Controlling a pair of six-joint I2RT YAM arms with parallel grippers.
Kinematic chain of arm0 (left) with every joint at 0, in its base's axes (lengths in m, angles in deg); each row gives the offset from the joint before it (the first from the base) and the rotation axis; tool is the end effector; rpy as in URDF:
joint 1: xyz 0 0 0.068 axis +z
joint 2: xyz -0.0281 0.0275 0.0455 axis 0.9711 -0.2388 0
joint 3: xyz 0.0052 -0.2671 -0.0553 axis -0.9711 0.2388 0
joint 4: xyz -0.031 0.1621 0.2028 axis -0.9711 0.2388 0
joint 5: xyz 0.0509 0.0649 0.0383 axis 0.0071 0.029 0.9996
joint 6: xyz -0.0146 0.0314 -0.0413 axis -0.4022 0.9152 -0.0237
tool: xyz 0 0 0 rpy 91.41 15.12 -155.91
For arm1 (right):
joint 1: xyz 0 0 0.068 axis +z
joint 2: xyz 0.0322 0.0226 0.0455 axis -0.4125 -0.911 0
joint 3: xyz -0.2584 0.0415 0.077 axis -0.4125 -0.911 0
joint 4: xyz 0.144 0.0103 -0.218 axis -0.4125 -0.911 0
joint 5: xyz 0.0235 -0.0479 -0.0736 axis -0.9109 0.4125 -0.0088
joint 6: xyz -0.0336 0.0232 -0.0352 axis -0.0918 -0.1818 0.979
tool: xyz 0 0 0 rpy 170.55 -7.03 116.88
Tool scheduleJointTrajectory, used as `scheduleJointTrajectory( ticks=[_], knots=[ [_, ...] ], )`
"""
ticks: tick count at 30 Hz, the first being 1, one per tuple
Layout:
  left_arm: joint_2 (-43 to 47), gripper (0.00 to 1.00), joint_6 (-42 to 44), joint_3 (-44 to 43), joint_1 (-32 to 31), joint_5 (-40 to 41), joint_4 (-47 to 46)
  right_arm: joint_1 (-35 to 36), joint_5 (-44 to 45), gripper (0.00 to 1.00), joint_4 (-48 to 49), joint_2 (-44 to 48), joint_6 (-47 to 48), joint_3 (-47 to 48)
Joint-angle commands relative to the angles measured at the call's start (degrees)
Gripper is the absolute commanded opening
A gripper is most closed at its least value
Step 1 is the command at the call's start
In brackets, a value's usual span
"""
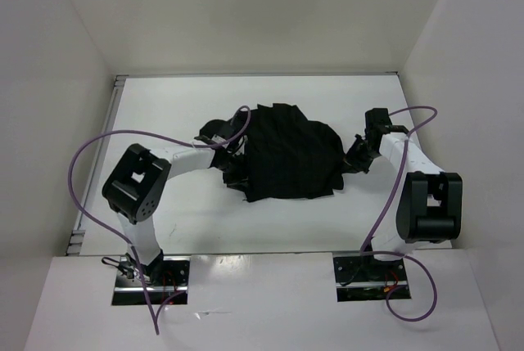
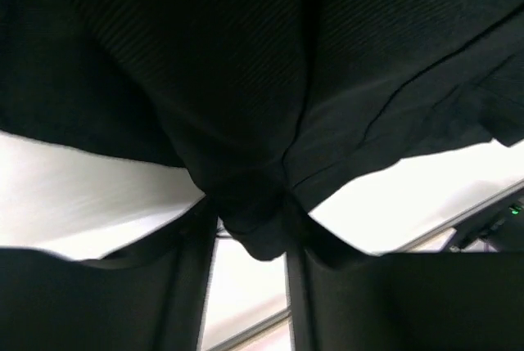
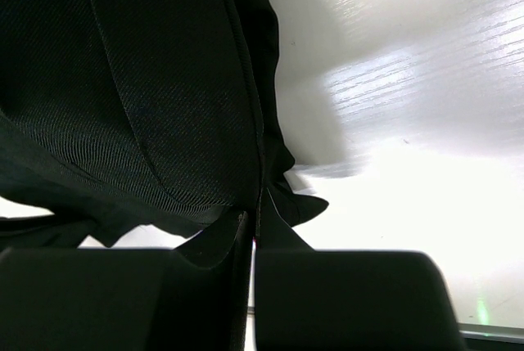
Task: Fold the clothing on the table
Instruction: Flatten the skirt out
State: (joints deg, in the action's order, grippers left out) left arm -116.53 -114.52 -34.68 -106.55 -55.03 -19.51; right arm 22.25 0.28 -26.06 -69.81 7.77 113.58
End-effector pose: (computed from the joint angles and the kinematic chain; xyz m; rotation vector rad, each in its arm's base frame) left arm 0.3009 -0.1888 0.1524 -0.1560 2.8538 -0.7403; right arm 0.2817 -0.0033 0.2041 0.7855 2.7495 0.3944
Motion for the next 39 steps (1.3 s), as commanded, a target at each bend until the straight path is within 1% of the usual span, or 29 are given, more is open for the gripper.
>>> scheduleJointTrajectory(
  ticks=[1,2,3,4,5,6,7,8,10,12,15,20,24,25,28,31,33,34,35,36,37,38,39],
  knots=[
    [-3.0,0.36,-1.0,0.7,-1.4,-1.2,-2.4,0.4,0.0,0.0,0.7,0.4,0.7,2.4],
    [-3.0,0.28,-1.0,0.7,-1.4,-1.9,-2.9,0.4,0.0,0.0,0.7,0.4,0.7,2.4],
    [-3.7,0.17,-1.0,0.7,-1.4,-1.9,-3.5,0.4,0.0,0.0,0.7,0.4,0.7,2.4],
    [-3.7,0.0,-1.0,0.7,-1.4,-1.9,-3.5,0.4,0.0,0.0,0.7,1.0,0.7,2.4],
    [-3.7,0.0,-1.0,-0.2,-1.4,-0.7,-2.5,0.4,0.0,0.01,0.7,1.0,0.7,2.4],
    [-3.1,0.0,-1.0,-0.8,-1.4,0.6,-0.7,0.4,0.0,0.12,0.7,1.0,0.7,2.4],
    [-0.9,0.0,-1.0,-1.5,-1.4,3.8,0.3,0.4,0.0,0.22,0.7,1.5,0.7,2.4],
    [0.5,0.0,-1.0,-1.5,-1.4,5.3,1.2,0.4,0.0,0.27,0.7,1.5,0.7,2.4],
    [4.3,0.0,-1.0,-1.5,0.5,7.0,3.4,0.4,-1.2,0.41,1.2,1.5,0.7,2.4],
    [7.1,0.0,-1.0,-1.5,2.6,8.6,5.1,0.4,-2.2,0.43,1.2,1.5,1.4,1.9],
    [8.3,0.0,-0.4,-1.5,3.7,8.6,6.2,1.7,-2.8,0.44,1.2,2.1,1.4,1.2],
    [7.8,0.0,0.7,-2.0,3.7,8.6,6.2,3.9,-2.1,0.44,2.4,0.8,-0.5,-1.8],
    [7.2,0.0,1.2,-2.0,4.3,7.0,5.6,4.5,-2.6,0.44,3.8,-0.7,-0.6,-2.6],
    [7.2,0.0,1.2,-2.0,4.3,6.9,5.6,6.4,-2.6,0.44,3.8,-1.4,-1.1,-2.6],
    [6.7,0.0,1.2,-2.5,4.3,6.9,5.6,9.7,0.0,0.44,3.8,-2.9,-2.2,-2.6],
    [6.7,0.0,1.8,-2.5,4.8,6.3,5.6,10.7,2.2,0.44,4.8,-3.4,-2.8,-3.1],
    [6.7,0.0,1.8,-1.3,5.3,5.4,5.0,11.3,4.1,0.41,5.4,-3.4,-4.1,-3.1],
    [6.7,0.0,1.8,-1.3,5.3,4.8,4.5,11.3,6.5,0.39,5.4,-3.9,-4.1,-3.1],
    [6.2,0.0,1.8,-1.3,5.8,4.8,4.5,11.3,7.5,0.26,5.4,-3.9,-4.1,-3.1],
    [6.2,0.0,2.3,-1.3,5.8,4.8,4.5,11.3,8.3,0.17,5.4,-3.9,-4.1,-2.5],
    [6.2,0.0,2.3,-1.3,5.8,4.2,4.5,11.3,8.8,0.07,5.4,-3.1,-4.1,-1.7],
    [6.2,0.0,3.0,-1.3,5.8,4.2,4.5,11.3,8.8,0.0,4.6,-2.1,-4.1,-1.1],
    [6.9,0.0,3.0,-2.0,5.8,3.7,5.0,11.3,8.8,0.0,3.7,-0.9,-4.1,-0.1]
  ],
)
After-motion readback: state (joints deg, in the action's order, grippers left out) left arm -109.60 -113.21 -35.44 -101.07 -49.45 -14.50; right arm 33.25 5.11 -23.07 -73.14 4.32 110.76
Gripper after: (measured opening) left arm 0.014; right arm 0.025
